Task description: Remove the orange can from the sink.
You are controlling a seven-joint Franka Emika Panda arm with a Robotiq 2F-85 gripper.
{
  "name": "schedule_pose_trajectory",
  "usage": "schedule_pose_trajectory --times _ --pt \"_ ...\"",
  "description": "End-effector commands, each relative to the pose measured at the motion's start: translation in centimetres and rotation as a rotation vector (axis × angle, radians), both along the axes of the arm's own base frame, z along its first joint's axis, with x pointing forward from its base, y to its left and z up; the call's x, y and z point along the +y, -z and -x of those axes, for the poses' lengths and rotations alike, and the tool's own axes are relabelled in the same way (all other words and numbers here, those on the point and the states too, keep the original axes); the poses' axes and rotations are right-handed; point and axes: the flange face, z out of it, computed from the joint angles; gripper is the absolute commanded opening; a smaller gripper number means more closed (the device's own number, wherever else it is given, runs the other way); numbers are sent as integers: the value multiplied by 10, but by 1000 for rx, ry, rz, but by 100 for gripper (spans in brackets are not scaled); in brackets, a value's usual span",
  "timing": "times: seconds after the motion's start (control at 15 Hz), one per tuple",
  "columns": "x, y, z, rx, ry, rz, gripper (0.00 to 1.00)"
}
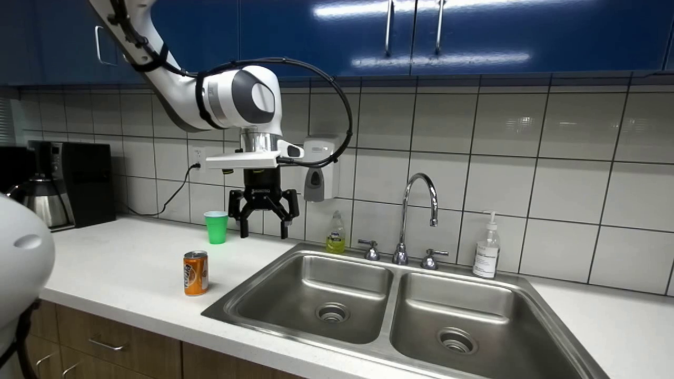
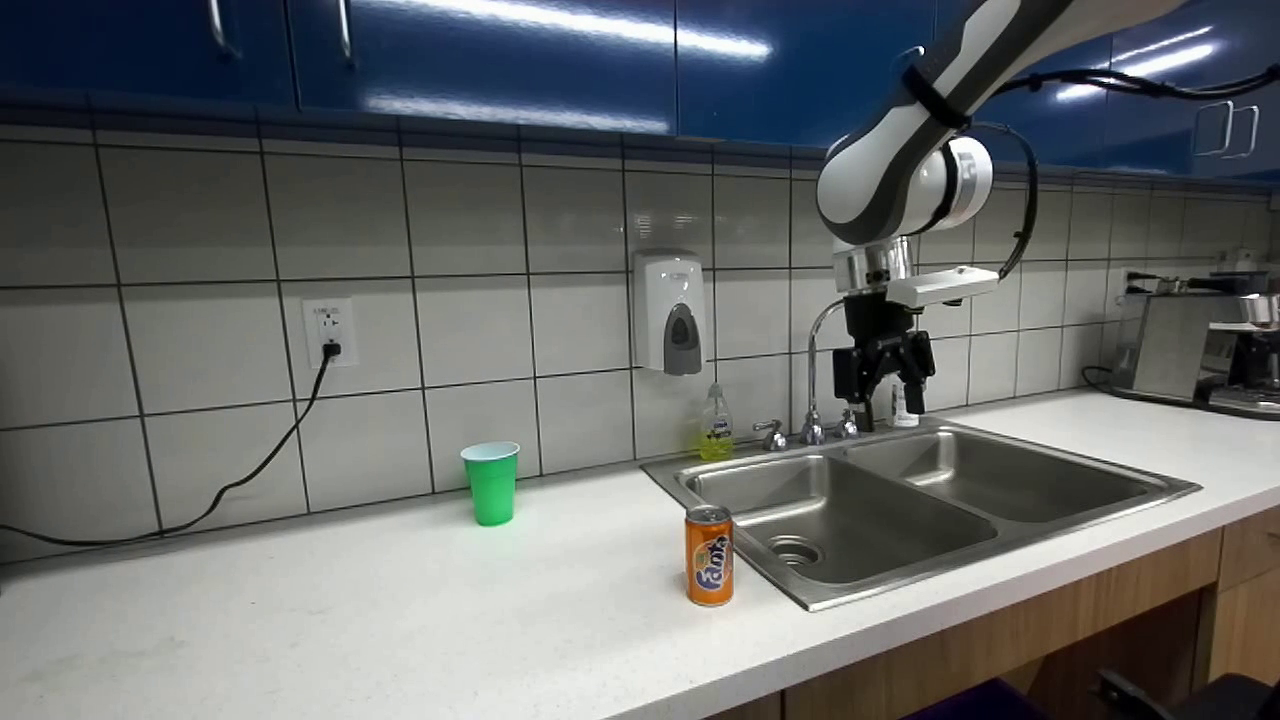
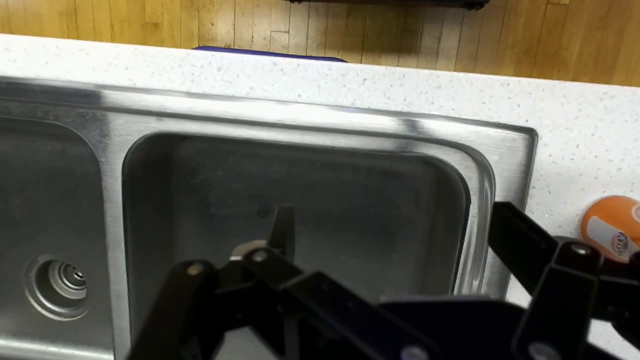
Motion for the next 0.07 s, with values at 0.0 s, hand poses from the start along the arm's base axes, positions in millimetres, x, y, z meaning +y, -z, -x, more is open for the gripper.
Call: schedule_pose_trajectory --times 0.0 --pt "0 0 0 1 0 0 100"
